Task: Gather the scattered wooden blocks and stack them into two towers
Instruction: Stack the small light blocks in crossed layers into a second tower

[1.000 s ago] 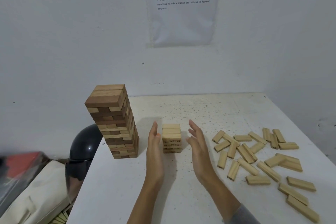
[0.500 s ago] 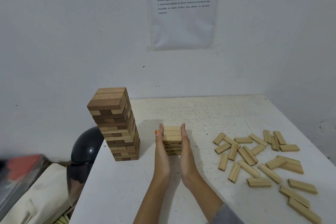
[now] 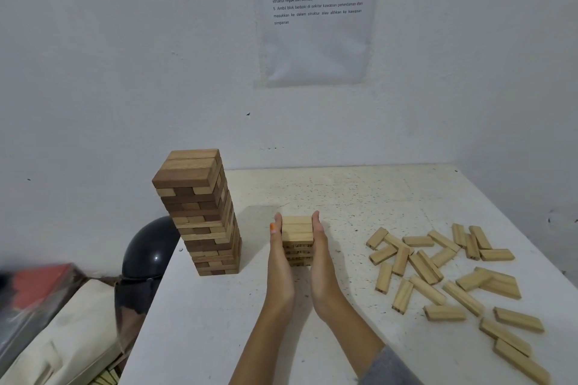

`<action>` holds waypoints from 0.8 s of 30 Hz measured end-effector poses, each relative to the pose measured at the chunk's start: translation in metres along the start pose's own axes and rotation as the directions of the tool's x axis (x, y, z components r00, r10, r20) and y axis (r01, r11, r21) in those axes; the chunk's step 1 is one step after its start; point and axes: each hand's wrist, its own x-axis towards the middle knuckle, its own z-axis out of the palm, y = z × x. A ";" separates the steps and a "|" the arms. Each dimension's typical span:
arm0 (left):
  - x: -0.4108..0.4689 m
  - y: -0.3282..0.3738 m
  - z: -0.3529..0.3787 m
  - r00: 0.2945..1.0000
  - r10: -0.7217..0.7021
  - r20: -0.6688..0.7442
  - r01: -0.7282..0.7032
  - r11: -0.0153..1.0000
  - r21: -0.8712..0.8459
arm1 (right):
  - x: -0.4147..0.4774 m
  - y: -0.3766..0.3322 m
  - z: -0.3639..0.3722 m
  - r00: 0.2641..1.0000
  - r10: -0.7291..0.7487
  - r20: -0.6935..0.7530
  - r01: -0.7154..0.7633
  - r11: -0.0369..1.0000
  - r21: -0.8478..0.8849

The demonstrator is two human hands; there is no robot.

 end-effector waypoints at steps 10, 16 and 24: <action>0.000 0.005 0.000 1.000 -0.018 0.019 0.017 1.000 0.020 | 0.001 0.000 -0.002 1.000 0.007 0.001 -0.007 1.000 -0.012; -0.003 0.005 -0.012 0.999 0.027 0.039 -0.032 0.990 0.136 | -0.013 -0.022 -0.016 0.999 -0.033 -0.029 0.031 0.998 -0.054; -0.029 -0.001 -0.008 0.944 0.331 0.018 -0.328 0.924 0.199 | -0.040 -0.033 -0.045 0.982 -0.152 -0.111 0.138 0.982 -0.128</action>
